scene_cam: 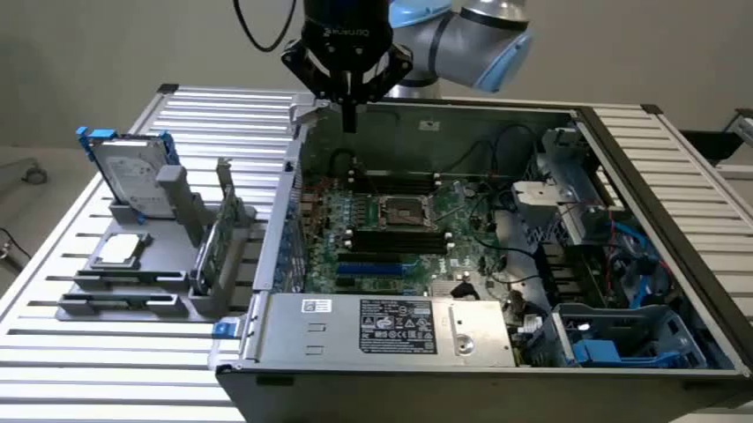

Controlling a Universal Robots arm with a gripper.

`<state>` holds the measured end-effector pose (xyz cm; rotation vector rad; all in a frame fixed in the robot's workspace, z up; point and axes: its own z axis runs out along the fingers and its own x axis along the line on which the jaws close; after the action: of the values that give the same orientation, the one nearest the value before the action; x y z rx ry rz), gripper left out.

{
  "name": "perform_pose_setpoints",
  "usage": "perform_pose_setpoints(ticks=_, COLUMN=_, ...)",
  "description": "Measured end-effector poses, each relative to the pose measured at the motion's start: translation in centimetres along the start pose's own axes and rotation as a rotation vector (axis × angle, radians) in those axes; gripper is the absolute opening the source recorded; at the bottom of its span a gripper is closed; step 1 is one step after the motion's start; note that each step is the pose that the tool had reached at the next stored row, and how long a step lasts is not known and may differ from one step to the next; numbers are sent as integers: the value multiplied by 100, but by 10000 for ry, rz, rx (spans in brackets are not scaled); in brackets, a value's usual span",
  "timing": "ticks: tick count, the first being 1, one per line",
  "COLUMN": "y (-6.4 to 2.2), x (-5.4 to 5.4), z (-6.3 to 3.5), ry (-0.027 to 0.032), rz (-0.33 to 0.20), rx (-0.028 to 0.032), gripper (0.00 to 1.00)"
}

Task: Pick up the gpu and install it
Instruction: 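Reach for the gpu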

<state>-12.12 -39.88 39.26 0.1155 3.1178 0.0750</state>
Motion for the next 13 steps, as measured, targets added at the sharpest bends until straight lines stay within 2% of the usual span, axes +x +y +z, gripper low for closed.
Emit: perform_pose_setpoints(ticks=13, y=-1, x=20, z=-2, ry=1, rz=4, rx=3, gripper=11)
